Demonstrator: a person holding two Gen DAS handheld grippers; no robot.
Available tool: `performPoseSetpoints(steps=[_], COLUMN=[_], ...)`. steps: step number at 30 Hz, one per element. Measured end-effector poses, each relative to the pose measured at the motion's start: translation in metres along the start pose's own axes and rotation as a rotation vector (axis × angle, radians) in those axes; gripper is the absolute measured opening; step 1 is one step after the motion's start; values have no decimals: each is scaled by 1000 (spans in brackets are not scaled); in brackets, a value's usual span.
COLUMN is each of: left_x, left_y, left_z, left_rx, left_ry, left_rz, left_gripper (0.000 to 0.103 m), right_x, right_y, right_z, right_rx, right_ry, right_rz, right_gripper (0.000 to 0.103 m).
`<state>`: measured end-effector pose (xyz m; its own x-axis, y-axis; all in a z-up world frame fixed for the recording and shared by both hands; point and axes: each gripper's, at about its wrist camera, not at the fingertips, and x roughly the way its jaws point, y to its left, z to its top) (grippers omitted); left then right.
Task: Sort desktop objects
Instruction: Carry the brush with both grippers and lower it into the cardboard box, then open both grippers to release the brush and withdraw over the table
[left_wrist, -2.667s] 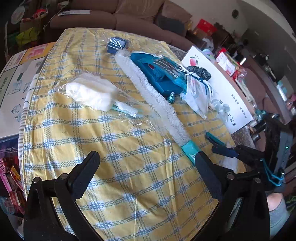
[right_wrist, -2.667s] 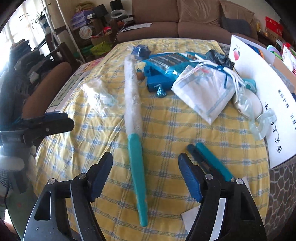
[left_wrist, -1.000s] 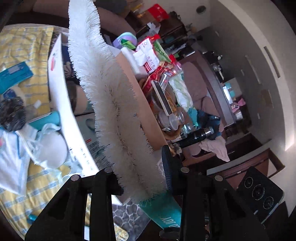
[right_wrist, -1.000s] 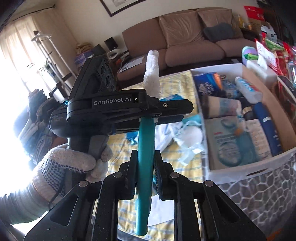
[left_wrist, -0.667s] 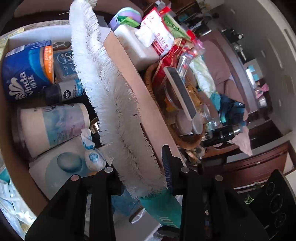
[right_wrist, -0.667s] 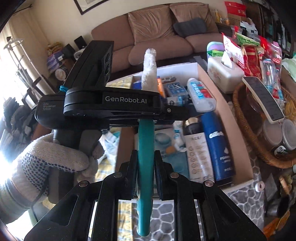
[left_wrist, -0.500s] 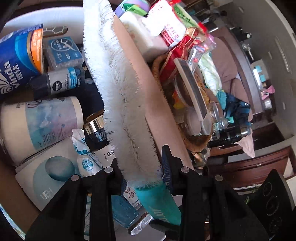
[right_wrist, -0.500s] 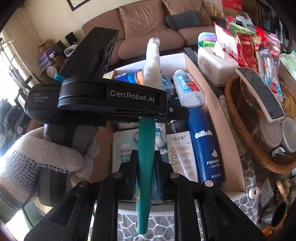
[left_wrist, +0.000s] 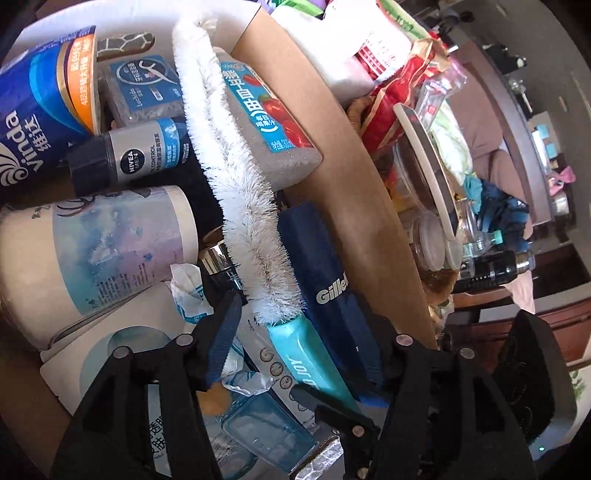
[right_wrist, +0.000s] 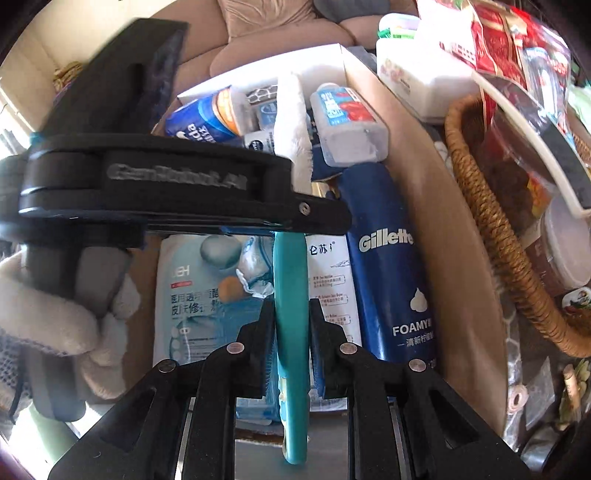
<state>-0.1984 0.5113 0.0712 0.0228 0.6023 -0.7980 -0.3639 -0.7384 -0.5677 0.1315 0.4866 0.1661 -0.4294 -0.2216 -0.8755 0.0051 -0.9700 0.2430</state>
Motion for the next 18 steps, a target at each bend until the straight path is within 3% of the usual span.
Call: performPoseSetpoints(steps=[2,4,6,8,10,13,17,18], left_x=[-8,-17,-28,-42,-59,-86,-115,-121], left_y=[-1,-2,-1,0,3,7,14,18], left_z=[-1,-2,-3,-5,-9,-23,-48,-55], left_rx=[9,15,24,26,31,69,129,126], left_ry=[-5,-9,-17,-34,-53,-56,-72,-75], left_rz=[0,2,12,2,-7,-28,6,6], left_gripper=[64,74,75,77,87,101,103,103], right_x=[4,5,-3,-15,-29,-45,-53,-54], right_y=[-2,-4,-6,-8,-8,-5,9,12], right_z=[-1,-3,-5,-6,-8,-12,-8,-10], right_rx=[1,2,15,27,31,46,20,9], right_ry=[22,31,11,-23,-63,-104,-113,-116], right_rz=[-8,-36,-37,-42,-57,-55,-88,-116], right_gripper=[16,19,21,32,58,64,77,86])
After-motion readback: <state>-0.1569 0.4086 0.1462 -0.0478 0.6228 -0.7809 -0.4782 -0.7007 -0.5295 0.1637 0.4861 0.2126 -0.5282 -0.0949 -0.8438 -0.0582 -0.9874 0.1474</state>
